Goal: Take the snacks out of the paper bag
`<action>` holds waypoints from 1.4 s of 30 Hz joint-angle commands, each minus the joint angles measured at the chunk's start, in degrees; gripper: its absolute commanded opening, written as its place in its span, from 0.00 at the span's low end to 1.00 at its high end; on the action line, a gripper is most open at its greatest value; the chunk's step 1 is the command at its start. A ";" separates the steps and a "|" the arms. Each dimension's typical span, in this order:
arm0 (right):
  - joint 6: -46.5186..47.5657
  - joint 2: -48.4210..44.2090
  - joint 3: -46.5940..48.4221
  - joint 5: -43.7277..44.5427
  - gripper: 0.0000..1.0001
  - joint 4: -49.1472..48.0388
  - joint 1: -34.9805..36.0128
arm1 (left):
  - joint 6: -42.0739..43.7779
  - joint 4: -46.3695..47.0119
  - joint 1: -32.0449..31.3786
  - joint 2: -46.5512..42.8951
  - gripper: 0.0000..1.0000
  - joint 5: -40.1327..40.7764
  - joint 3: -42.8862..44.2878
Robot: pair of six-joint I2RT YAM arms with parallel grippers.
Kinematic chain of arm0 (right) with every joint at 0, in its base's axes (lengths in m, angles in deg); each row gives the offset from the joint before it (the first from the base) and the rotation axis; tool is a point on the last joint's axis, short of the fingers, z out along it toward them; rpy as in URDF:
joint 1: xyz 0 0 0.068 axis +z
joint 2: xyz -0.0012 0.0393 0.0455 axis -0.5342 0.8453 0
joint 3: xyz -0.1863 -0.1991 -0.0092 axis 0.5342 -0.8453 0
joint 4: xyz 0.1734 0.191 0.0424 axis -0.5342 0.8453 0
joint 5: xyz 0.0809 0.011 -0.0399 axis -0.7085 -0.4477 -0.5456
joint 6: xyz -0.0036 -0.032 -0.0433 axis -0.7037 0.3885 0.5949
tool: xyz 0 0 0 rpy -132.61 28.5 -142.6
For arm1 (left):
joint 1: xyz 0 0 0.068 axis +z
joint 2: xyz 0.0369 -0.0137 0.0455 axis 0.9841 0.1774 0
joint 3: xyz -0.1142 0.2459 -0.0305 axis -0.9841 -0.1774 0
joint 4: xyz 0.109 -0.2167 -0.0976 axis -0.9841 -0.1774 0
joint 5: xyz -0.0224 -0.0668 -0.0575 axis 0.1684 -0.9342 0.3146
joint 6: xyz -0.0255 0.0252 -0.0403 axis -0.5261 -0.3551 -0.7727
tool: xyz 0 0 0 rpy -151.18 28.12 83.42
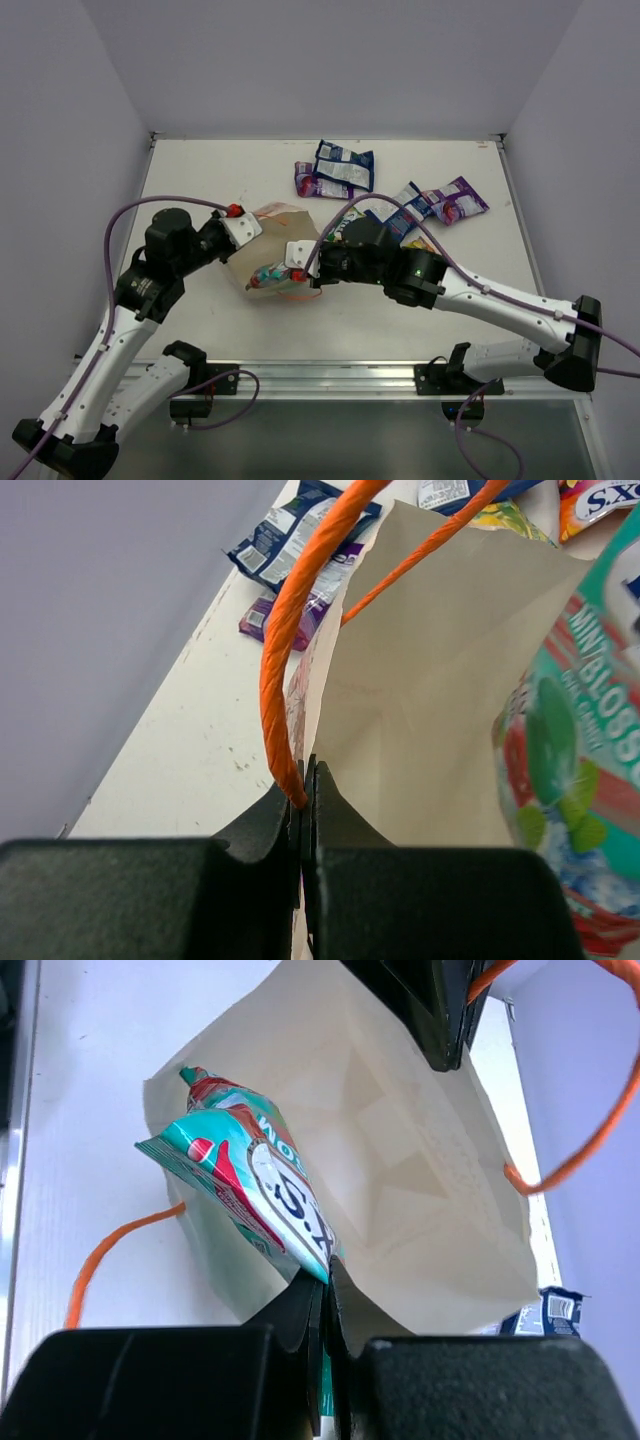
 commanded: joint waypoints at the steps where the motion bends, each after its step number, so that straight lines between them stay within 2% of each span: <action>1: -2.01 -5.00 3.96 -2.72 0.00 4.07 0.06 | -2.03 3.96 -0.35 -0.33 0.00 1.66 -0.31; 7: -5.51 -15.62 5.45 -0.44 0.00 5.93 -0.99 | -4.84 3.78 -0.26 1.16 0.00 6.05 -0.31; 13: -11.84 -21.00 8.88 -2.46 0.00 6.98 -14.41 | -10.20 3.52 -0.26 3.97 0.00 11.93 0.57; 19: -16.86 -21.54 5.73 0.70 0.00 6.81 -22.16 | -16.09 2.55 0.26 6.35 0.00 15.02 3.12; 24: -19.05 -15.84 -2.60 8.25 0.00 6.46 -24.11 | -19.70 2.55 1.14 7.40 0.00 15.55 4.35; 30: -28.18 -9.94 -13.87 11.95 0.00 -0.83 -23.32 | -22.25 2.20 2.28 8.72 0.00 16.52 5.49; 32: -29.07 -8.09 -15.98 16.15 0.00 -3.29 -21.30 | -22.86 1.67 2.64 9.16 0.00 16.87 6.54; 37: -25.57 -0.90 -17.92 26.96 0.00 -7.34 -12.44 | -25.23 1.06 3.43 10.74 0.00 17.40 9.61; 40: -25.12 1.57 -18.19 26.90 0.01 -5.68 -6.20 | -26.46 0.62 3.78 11.36 0.00 17.75 11.03; 41: -25.30 2.02 -18.10 26.46 0.07 -4.80 -4.79 | -26.64 0.62 3.87 11.36 0.00 17.92 11.12; 42: -25.91 2.55 -17.84 22.45 0.16 -3.40 -3.47 | -26.90 0.62 4.04 11.62 0.00 18.10 11.29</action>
